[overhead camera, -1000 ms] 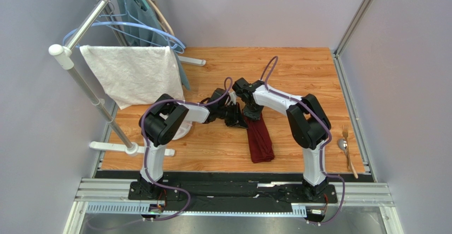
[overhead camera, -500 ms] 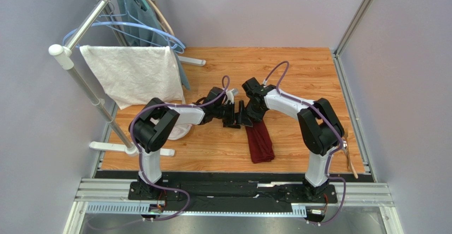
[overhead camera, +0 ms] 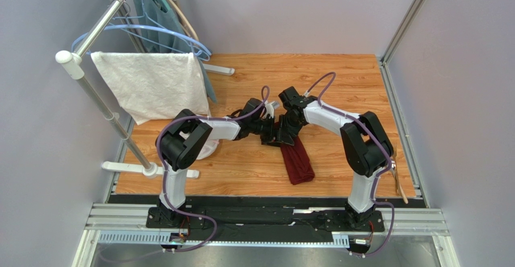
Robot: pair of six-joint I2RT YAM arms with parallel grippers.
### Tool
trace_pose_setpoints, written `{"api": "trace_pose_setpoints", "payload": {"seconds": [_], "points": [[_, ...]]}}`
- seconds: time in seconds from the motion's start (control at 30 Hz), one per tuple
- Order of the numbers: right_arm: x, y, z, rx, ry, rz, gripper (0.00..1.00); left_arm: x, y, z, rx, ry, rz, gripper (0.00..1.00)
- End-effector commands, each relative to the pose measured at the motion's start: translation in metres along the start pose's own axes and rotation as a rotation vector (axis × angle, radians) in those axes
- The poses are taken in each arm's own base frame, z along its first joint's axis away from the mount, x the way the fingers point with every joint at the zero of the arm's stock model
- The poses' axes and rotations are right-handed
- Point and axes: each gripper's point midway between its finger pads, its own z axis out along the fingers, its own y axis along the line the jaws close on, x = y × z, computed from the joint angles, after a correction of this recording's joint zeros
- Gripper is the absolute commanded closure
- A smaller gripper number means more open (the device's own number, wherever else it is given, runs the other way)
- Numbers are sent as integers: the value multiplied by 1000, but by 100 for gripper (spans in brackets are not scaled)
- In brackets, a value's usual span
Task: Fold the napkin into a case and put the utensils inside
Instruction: Fold the 2/3-rectangle-folded napkin at the center of the board.
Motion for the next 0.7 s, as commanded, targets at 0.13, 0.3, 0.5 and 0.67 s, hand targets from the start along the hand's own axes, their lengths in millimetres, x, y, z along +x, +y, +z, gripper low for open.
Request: {"api": "trace_pose_setpoints", "payload": {"seconds": [0.13, 0.3, 0.5, 0.67], "points": [[11, 12, -18, -48, 34, 37, 61, 3, 42, 16, -157, -2, -48, 28], [12, 9, -17, -44, 32, 60, 61, -4, 47, 16, -200, -33, -45, 39], [11, 16, -12, -82, 37, -34, 63, -2, 54, 17, -214, -30, -27, 57], [-2, 16, -13, -89, 8, -275, 59, 13, 48, -1, -175, -36, 44, 44]]}}
